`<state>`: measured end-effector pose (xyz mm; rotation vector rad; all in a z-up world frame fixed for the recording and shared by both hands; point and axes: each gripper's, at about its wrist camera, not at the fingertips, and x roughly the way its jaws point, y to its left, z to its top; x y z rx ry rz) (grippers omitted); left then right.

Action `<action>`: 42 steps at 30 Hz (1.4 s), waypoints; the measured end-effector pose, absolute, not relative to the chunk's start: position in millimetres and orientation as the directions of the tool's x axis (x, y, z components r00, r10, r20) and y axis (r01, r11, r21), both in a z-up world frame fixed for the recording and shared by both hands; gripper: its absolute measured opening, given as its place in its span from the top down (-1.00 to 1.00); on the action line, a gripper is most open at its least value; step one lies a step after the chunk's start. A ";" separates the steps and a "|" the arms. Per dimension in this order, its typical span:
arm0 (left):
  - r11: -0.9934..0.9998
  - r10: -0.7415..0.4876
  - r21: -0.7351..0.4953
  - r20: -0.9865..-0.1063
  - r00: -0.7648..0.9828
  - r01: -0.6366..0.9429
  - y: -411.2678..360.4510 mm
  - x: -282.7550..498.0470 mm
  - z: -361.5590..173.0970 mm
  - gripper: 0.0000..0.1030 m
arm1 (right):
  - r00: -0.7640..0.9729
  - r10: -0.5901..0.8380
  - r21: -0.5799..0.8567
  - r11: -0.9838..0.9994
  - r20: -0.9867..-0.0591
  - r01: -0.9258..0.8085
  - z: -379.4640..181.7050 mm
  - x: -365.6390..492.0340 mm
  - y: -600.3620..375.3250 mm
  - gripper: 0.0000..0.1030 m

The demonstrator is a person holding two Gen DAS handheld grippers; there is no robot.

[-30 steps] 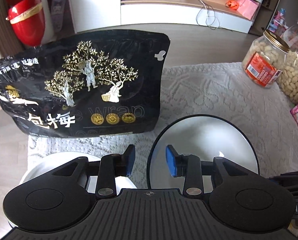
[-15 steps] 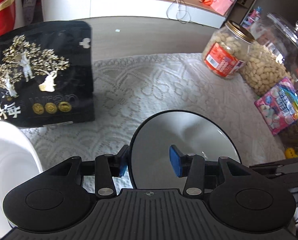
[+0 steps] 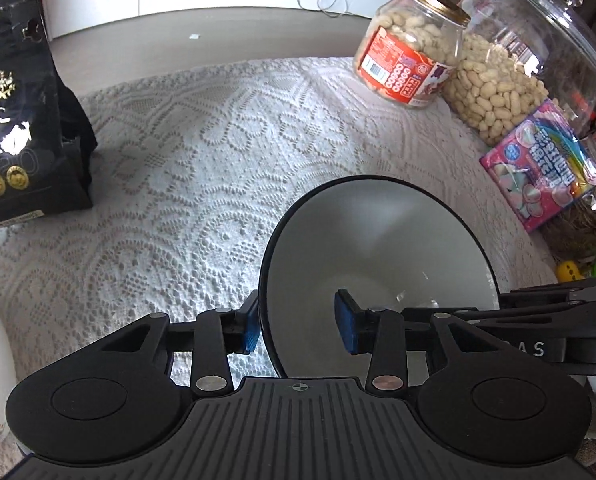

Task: Organize plates and bowls
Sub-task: 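Carry the blue bowl with the left gripper and lower it into the yellow-rimmed bowl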

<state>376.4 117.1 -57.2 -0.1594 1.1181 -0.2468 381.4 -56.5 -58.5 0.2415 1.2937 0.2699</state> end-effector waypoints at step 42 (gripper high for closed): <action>0.885 -0.384 -0.231 -0.853 0.353 0.405 -40.9 260.1 -18.6 0.24 | 0.344 0.272 0.290 0.957 -0.899 0.003 -10.6 226.0 -198.1 0.49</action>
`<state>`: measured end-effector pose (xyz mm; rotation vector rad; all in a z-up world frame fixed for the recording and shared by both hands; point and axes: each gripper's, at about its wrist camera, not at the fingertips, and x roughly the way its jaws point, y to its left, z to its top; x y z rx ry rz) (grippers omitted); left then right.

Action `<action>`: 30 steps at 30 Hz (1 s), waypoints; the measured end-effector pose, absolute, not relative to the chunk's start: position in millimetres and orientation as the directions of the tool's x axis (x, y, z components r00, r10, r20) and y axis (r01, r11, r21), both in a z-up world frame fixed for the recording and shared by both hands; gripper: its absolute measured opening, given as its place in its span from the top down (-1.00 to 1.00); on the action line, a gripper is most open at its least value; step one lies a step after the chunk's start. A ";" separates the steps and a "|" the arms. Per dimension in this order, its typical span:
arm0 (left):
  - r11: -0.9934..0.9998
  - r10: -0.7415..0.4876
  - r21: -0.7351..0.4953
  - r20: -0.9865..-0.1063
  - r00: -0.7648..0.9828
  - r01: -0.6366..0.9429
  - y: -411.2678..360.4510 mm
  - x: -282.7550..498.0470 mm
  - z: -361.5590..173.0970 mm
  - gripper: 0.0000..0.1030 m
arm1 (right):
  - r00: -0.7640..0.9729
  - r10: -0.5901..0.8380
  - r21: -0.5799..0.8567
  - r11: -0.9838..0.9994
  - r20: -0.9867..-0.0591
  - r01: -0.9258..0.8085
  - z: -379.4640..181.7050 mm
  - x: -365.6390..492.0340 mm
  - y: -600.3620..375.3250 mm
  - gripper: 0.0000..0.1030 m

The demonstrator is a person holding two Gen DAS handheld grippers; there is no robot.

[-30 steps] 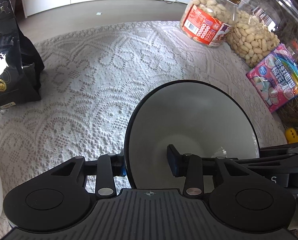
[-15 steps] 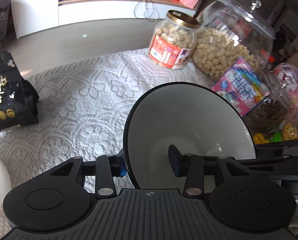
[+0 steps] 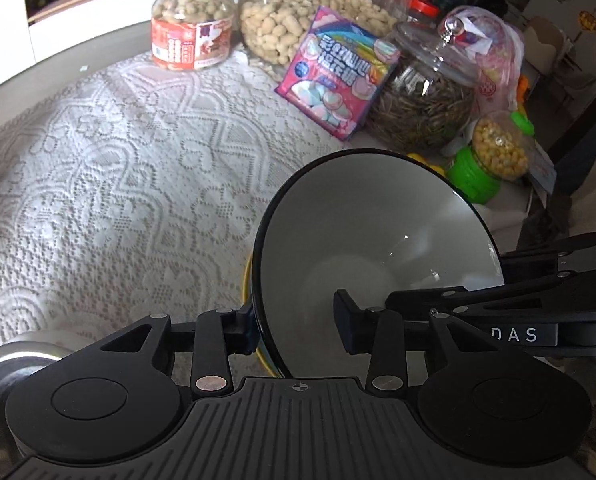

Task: Organize plates and bowls
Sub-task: 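Carry the blue bowl with the left gripper and lower it into the yellow-rimmed bowl, then grasp the rim of the white bowl on the cloth with the left gripper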

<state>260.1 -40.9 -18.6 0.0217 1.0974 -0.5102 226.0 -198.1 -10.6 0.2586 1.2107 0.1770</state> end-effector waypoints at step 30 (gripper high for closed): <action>0.959 -0.109 -0.270 -0.624 0.774 -0.083 190.8 222.9 77.5 0.54 | 0.564 0.255 0.115 0.955 -0.786 -0.272 79.4 242.9 -79.9 0.09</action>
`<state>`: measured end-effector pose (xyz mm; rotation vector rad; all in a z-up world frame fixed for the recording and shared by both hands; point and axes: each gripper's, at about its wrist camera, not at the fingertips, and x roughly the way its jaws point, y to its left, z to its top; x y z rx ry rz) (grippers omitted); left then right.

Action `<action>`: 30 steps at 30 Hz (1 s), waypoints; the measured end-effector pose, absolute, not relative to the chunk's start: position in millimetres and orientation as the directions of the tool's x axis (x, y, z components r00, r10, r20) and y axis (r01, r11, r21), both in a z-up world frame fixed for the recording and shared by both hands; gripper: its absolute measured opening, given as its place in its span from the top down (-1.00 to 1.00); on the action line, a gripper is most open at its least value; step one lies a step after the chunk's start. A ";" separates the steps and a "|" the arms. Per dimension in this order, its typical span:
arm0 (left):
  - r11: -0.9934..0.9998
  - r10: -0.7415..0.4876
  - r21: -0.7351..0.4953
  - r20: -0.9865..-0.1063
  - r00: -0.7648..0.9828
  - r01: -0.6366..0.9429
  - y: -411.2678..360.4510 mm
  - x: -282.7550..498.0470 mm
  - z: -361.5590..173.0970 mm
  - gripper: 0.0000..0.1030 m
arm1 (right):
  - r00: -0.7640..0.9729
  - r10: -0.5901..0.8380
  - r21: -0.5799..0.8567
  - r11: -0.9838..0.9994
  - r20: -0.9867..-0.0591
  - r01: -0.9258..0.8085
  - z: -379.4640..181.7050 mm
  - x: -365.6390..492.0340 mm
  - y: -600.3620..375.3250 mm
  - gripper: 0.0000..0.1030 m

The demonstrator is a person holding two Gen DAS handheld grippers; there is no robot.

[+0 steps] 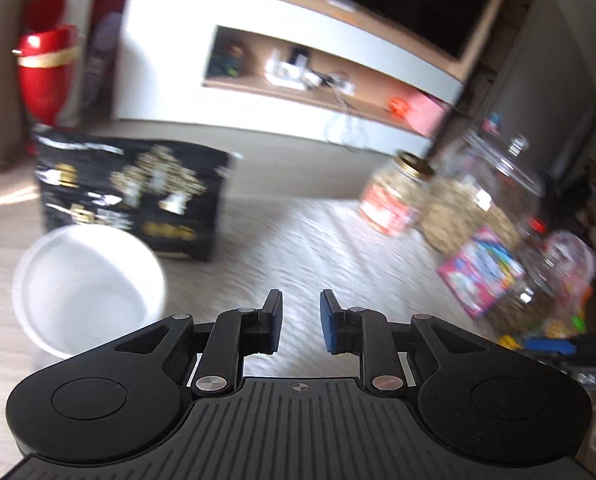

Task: Organize plates and bowls
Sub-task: 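Grasp the rim of the white bowl on the cloth with the left gripper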

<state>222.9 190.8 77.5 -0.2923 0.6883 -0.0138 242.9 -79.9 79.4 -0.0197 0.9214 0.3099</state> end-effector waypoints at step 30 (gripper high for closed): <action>0.813 -0.261 -0.566 -0.565 0.783 -0.137 226.2 196.7 92.5 0.34 | 0.477 0.406 0.215 0.888 -0.780 -0.406 78.4 290.4 38.9 0.63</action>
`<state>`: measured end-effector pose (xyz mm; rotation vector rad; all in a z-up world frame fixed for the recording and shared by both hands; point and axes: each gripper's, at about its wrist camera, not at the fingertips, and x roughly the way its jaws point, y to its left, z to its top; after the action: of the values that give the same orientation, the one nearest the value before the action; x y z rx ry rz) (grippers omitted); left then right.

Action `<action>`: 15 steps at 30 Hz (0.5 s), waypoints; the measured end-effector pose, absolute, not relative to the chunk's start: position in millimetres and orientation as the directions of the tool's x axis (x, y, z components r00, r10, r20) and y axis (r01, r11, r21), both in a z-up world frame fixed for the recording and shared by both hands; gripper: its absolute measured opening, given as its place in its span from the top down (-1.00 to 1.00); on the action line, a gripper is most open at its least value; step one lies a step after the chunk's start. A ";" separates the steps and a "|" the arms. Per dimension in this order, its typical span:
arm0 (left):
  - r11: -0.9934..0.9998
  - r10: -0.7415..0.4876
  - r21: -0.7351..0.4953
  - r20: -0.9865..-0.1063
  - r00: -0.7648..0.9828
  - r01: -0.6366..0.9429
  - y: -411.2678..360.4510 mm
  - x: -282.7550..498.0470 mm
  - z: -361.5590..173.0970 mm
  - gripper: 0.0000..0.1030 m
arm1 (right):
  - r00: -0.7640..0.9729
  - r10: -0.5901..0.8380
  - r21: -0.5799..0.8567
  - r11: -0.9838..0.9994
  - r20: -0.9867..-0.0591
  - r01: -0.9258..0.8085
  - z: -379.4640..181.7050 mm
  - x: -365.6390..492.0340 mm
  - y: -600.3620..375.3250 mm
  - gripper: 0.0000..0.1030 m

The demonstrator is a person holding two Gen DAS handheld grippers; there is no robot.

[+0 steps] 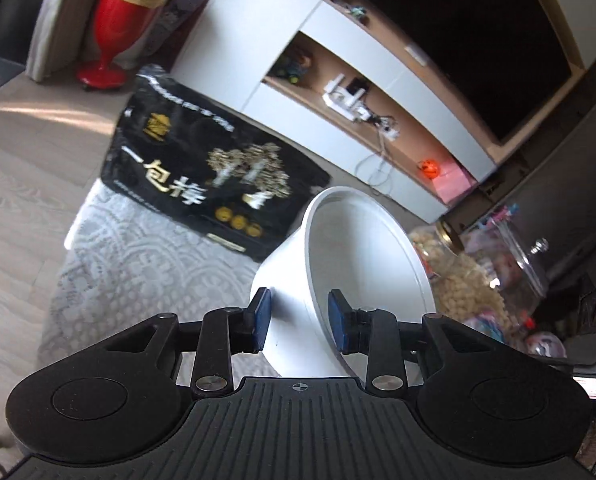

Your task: Organize plates and bowls

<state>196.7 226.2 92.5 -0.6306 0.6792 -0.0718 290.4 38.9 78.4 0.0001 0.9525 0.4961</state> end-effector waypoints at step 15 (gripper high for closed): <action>0.853 -0.522 -0.481 -0.757 0.394 0.205 -38.9 234.6 57.4 0.37 | 0.524 0.173 0.130 0.984 -0.834 -0.118 36.9 214.7 -198.9 0.46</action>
<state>234.6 -38.9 57.4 -0.3348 1.0728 -0.4714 214.7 -198.9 36.9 0.0597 1.0049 0.1742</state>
